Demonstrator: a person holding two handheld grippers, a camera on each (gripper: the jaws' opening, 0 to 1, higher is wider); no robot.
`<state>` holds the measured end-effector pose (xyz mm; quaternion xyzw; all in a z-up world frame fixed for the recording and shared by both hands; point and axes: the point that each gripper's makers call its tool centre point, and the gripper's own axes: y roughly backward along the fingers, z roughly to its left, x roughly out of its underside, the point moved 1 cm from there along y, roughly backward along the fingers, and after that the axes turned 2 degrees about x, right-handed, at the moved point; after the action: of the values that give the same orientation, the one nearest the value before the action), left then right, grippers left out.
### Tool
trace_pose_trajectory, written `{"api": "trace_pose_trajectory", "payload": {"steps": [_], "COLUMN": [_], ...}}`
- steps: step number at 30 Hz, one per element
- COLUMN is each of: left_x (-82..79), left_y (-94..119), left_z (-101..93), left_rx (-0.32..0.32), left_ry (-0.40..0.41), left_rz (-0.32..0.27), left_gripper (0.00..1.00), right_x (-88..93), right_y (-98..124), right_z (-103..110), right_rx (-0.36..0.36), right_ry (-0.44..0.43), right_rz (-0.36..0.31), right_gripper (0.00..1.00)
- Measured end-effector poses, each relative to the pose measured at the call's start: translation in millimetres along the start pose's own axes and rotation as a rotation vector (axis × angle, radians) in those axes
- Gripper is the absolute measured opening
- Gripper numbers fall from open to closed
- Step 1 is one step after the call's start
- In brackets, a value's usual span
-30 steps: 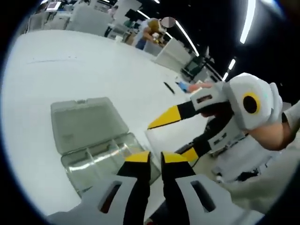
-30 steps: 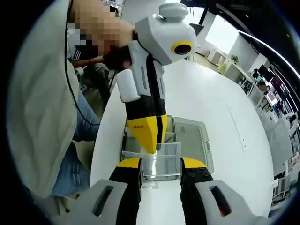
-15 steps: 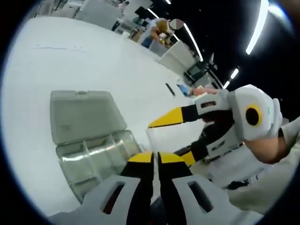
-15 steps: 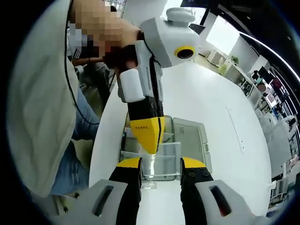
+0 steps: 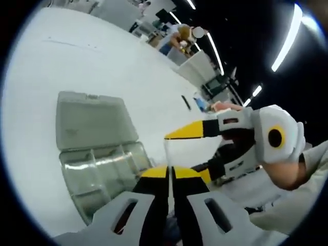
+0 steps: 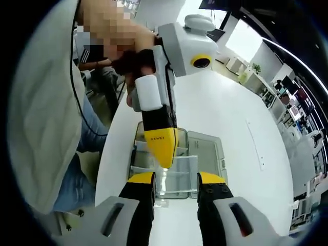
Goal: Insert the divider into the dual guide fixture by aligning both edges with the guide slots and pushing it downward to the bottom, including one-sided entry, uneven engagement, binding, and posture correction.
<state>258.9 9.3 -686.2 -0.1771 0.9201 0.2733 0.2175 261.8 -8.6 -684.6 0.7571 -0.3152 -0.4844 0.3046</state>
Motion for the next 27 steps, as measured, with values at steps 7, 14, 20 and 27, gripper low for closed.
{"api": "trace_pose_trajectory", "payload": {"steps": [7,14,20,27], "left_x": [-1.6,-3.8,-5.5,-6.9], "left_y": [2,6,8,11], "left_z": [0.4,4.8,5.3,3.7], "left_rx": [0.014,0.009,0.011,0.023], "left_ry": [0.033,0.018,-0.025,-0.086], "left_rz": [-0.008,-0.018,-0.03,-0.038], "left_gripper": [0.0,0.0,0.0,0.0], "right_x": [-1.7,-4.2,-3.5,-1.5], "right_y": [2,3,7,10], "right_z": [-1,-3,-9,-14], "right_rx": [0.001,0.005,0.005,-0.012], "right_ry": [-0.005,-0.032,-0.051,-0.08], "right_rz": [0.001,-0.004,-0.01,-0.016], "right_gripper": [0.29,0.31,0.29,0.24]}}
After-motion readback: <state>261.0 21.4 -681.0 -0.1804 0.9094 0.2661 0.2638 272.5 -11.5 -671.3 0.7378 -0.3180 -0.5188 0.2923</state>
